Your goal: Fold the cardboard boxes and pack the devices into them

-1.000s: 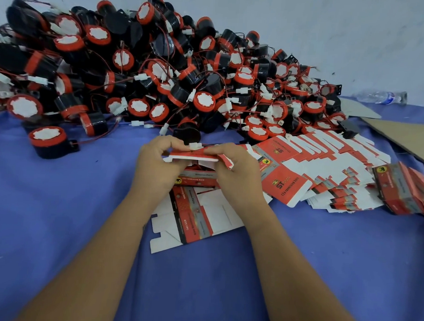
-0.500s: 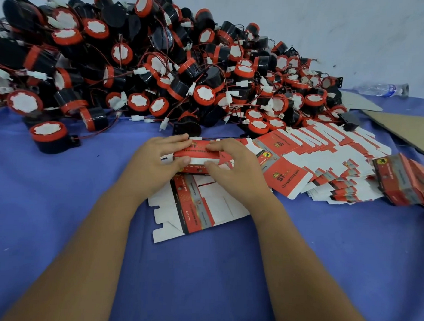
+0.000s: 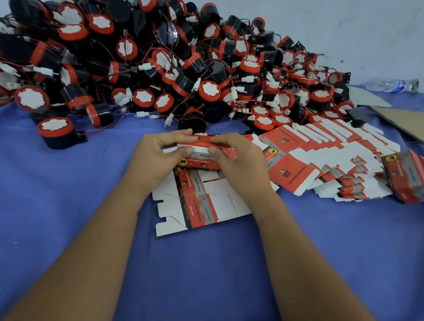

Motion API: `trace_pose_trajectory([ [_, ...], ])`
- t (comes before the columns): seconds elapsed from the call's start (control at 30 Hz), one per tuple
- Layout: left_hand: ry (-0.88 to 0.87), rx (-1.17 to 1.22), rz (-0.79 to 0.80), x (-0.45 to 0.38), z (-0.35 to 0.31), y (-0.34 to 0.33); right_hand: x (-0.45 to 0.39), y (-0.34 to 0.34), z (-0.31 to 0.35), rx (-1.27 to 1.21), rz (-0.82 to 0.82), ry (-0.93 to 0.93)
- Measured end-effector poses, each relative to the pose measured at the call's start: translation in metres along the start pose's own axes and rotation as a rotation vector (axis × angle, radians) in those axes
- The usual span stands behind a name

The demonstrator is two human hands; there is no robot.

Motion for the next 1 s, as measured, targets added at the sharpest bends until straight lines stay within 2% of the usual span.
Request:
trace_pose_trajectory([
  [0.3,0.032,0.15,-0.034,-0.002,-0.001,-0.001,-0.001,0.0,0.001,-0.012,-0.033,-0.003],
  [0.53,0.036,0.229,0.071,0.0,-0.002,-0.001,-0.001,-0.003,-0.001,-0.142,-0.036,-0.041],
  [0.7,0.045,0.275,0.032,0.001,-0.001,-0.001,-0.001,-0.003,-0.004,-0.166,-0.031,-0.053],
  [0.87,0.019,0.204,-0.014,0.001,0.001,-0.001,-0.001,-0.003,-0.007,-0.113,-0.061,-0.037],
  [1.0,0.001,0.143,-0.022,0.0,0.001,-0.004,-0.002,-0.004,-0.011,-0.176,-0.053,-0.075],
])
Point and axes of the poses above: each hand's wrist, its own x-axis away from the middle knuckle, its own y-axis out of the back of the hand, z = x × y, the point moved 2 cm from there along -x, towards the middle knuckle, and after that the axes turned 12 degrees about z, right-handed, at the moved point
